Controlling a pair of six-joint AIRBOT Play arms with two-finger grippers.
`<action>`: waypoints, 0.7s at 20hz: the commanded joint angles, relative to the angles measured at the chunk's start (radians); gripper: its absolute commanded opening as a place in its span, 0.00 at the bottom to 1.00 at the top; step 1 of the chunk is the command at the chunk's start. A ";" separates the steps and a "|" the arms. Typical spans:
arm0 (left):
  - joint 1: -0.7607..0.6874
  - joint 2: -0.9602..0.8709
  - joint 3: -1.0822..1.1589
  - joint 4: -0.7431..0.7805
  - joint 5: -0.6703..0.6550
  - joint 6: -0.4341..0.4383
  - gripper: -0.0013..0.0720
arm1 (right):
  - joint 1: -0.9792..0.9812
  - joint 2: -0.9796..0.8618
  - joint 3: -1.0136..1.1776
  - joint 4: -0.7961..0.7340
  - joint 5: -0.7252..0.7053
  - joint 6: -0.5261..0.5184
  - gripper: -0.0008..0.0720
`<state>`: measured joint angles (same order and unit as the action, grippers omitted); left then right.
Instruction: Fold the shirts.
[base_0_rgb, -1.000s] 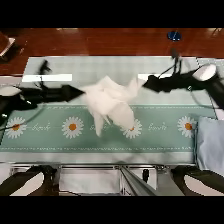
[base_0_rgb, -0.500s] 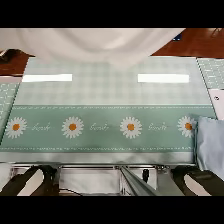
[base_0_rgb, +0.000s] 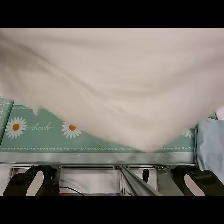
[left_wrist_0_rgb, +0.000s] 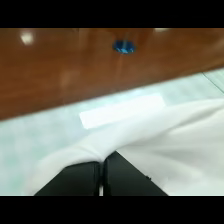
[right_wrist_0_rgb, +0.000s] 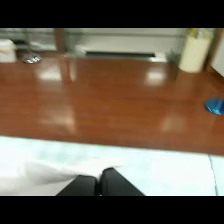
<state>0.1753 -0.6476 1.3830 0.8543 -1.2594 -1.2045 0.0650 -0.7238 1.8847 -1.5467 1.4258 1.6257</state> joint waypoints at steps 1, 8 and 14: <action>-0.121 0.039 -0.265 0.043 -0.018 -0.039 0.04 | 0.000 0.014 -0.140 -0.081 0.074 0.043 0.04; -0.293 -0.062 -0.723 0.043 0.341 -0.060 0.04 | -0.001 -0.126 -0.624 0.038 -0.249 0.068 0.04; -0.299 -0.374 -0.742 -0.037 0.520 -0.065 0.04 | -0.001 -0.559 -0.473 0.275 -0.370 0.060 0.05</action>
<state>-0.1154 -0.8883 0.6662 0.8677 -0.8349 -1.2648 0.0639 -1.0985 1.3544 -1.3968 1.1168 1.6882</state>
